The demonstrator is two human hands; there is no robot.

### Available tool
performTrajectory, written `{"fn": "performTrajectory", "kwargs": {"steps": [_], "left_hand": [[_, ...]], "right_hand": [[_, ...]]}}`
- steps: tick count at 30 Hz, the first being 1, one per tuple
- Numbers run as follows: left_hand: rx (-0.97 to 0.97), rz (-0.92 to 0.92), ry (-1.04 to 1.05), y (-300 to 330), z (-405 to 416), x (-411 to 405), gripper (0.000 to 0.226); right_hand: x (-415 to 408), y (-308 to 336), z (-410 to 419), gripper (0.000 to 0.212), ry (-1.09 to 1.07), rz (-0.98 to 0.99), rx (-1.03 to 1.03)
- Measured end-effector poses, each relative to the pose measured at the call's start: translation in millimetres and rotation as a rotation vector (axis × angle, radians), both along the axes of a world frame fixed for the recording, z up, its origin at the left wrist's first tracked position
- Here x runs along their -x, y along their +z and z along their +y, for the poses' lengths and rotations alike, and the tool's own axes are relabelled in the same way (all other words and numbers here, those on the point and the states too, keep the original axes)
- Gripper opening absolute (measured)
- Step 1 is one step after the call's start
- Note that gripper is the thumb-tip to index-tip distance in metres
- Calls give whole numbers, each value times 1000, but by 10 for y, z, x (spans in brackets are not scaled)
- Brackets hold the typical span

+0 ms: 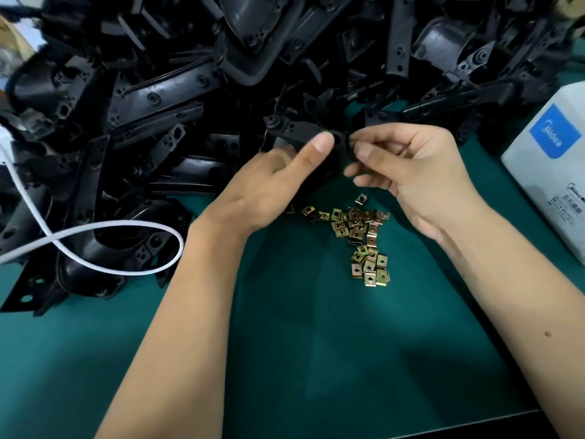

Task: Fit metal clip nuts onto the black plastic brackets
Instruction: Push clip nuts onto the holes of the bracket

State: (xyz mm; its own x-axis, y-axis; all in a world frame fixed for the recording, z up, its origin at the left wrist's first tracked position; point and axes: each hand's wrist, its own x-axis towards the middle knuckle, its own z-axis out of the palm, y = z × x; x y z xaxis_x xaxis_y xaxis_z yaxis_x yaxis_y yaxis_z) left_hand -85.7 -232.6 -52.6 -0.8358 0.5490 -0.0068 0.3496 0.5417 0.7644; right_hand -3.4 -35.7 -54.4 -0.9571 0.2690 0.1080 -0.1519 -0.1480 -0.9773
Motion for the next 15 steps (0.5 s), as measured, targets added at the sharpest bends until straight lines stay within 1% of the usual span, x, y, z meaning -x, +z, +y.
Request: {"fn": "performTrajectory", "kwargs": {"steps": [1, 2, 3, 5, 7, 10, 13, 15], "left_hand": [[-17, -48, 12, -5, 2, -8, 90], [-22, -47, 27, -7, 11, -20, 90], [-16, -16, 43, -2, 21, -33, 92], [18, 56, 8, 1, 41, -37, 101], [11, 113, -53, -15, 47, -24, 98], [-48, 145, -101, -19, 33, -10, 91], [-97, 145, -152, -47, 18, 13, 85], [-110, 149, -173, -60, 4, 31, 75]], "right_hand": [[1, 9, -1, 9, -8, -10, 5], [2, 17, 1, 8, -17, -20, 3], [1, 24, 8, 10, -21, -33, -7], [-7, 34, 35, 18, -14, -61, -47], [-9, 40, 62, 25, 13, -91, -124], [-11, 28, 76, 30, 53, -136, -260], [-21, 15, 68, 31, 101, -164, -420], [-32, 15, 54, 30, 129, -170, -491]]}}
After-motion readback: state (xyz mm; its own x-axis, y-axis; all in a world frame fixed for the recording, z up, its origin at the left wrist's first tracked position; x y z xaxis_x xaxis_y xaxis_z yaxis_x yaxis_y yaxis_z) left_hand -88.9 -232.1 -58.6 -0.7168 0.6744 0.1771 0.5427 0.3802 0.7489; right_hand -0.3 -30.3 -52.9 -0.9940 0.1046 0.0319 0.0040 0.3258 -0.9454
